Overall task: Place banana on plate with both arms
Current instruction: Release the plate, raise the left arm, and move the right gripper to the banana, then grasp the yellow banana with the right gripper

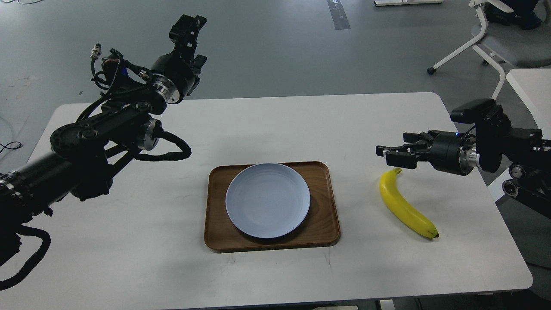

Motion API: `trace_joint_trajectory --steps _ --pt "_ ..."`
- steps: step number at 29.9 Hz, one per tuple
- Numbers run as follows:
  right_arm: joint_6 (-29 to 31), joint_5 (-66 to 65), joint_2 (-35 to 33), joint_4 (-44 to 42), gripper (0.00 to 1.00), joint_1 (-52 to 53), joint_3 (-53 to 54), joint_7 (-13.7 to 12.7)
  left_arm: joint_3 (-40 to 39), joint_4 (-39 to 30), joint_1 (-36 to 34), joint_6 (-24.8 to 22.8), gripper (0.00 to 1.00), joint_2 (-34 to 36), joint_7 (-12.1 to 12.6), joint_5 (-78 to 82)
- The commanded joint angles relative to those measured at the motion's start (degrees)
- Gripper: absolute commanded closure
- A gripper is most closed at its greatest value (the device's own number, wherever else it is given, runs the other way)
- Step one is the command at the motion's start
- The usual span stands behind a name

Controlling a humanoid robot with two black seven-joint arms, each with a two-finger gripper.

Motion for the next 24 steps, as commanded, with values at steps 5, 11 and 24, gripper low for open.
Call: trace_joint_trajectory --steps 5,11,24 --pt "-1.8 -3.3 -2.5 5.2 0.03 -3.8 -3.8 0.4 -0.5 -0.2 0.5 -1.1 0.02 1.8 0.4 -0.3" --pt "-4.2 -3.4 -2.4 4.5 0.03 -9.4 -3.4 0.0 -1.9 -4.6 0.8 -3.3 0.02 4.8 0.4 -0.6" --pt "-4.4 -3.5 -1.7 3.2 0.06 -10.3 -3.7 0.0 -9.7 -7.1 6.7 -13.0 0.02 4.9 0.4 -0.6"
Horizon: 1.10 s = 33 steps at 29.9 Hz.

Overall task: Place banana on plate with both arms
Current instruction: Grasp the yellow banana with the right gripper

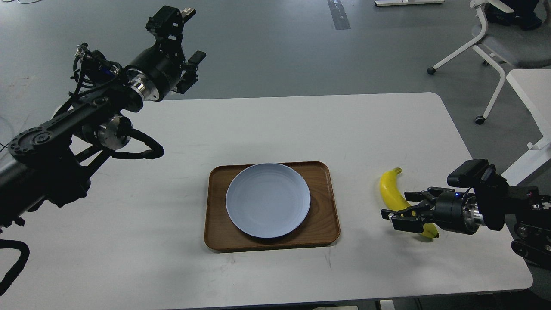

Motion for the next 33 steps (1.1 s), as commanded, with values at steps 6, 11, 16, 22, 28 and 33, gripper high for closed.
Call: trace_joint_trajectory --steps 6,11,16,22,28,33 --pt "0.0 -1.2 0.7 -1.9 0.06 0.1 -0.1 -0.5 -0.1 0.0 2.2 -0.3 0.02 -0.1 -0.1 0.1" --pt "0.0 -1.7 1.1 -3.1 0.07 0.0 -0.2 -1.1 0.0 0.0 2.3 -0.1 0.02 0.0 -0.6 0.2" --pt "-0.2 -1.6 3.1 -4.2 0.15 -0.1 -0.2 -1.6 0.0 -0.2 3.1 0.1 0.02 0.2 -1.1 0.7" --pt "-0.1 -2.1 5.7 -6.3 0.61 -0.2 -0.7 -1.6 0.0 -0.4 3.1 0.1 0.02 1.1 -1.1 0.8" --pt "-1.0 -5.2 6.2 -6.6 1.00 0.1 -1.4 -1.1 0.6 -0.4 3.6 0.1 0.02 1.4 -1.3 1.0" --pt "-4.2 -5.2 6.4 -7.9 1.00 0.4 -1.2 -1.1 0.8 -0.3 3.8 0.1 0.02 1.2 -1.7 2.0"
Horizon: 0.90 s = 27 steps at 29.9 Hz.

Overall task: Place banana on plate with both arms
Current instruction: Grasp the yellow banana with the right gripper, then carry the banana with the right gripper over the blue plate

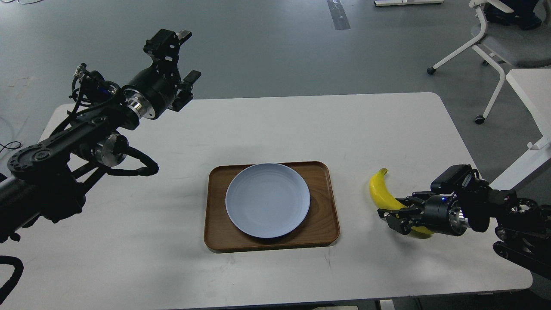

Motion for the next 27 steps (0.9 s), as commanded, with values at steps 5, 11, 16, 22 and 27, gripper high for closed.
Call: trace_joint_trajectory --steps 5,11,16,22,27 --pt "-4.7 0.7 0.8 -1.5 1.00 0.4 0.4 -0.3 0.2 0.1 1.1 0.4 0.02 -0.4 -0.1 3.2" --pt "-7.2 3.7 5.0 -1.2 1.00 2.2 0.5 -0.1 0.3 0.1 1.2 0.7 0.02 -0.6 -0.1 3.8" --pt "-7.3 8.5 12.2 -1.3 1.00 5.8 0.3 0.0 0.3 0.0 1.1 0.7 0.02 -0.5 -0.1 3.8" --pt "-7.3 10.4 22.9 -6.1 1.00 8.1 0.0 -0.4 0.3 0.0 1.6 0.8 0.02 -0.1 -0.1 3.8" --pt "-6.5 11.1 26.2 -7.8 1.00 8.8 -0.5 -0.6 0.3 0.0 1.7 0.8 0.02 0.1 -0.2 3.8"
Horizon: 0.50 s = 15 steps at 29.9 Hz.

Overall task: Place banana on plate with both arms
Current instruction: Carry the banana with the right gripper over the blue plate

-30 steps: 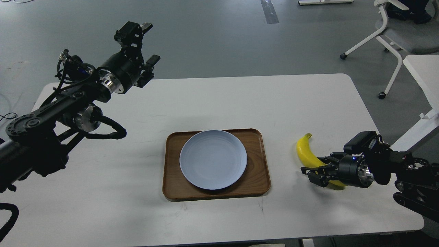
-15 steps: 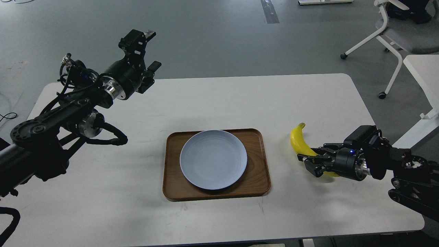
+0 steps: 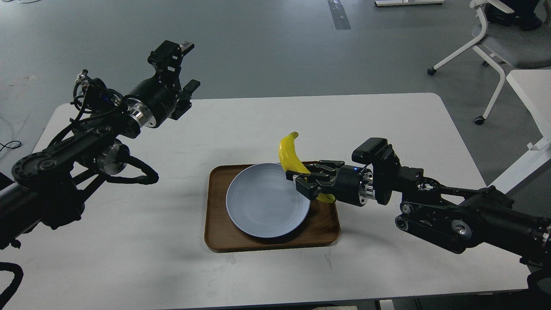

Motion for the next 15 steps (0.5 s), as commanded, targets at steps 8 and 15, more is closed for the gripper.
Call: trace_joint_trajectory --steps 8,15 --pt "0.8 2.4 2.6 -1.5 1.00 0.6 -1.9 -2.3 0.0 0.0 0.3 0.0 0.02 -0.2 -0.1 0.0" --pt "1.7 9.9 3.8 -0.3 1.00 2.5 -2.1 -5.5 0.1 0.0 0.6 0.0 0.02 -0.4 -0.1 0.0"
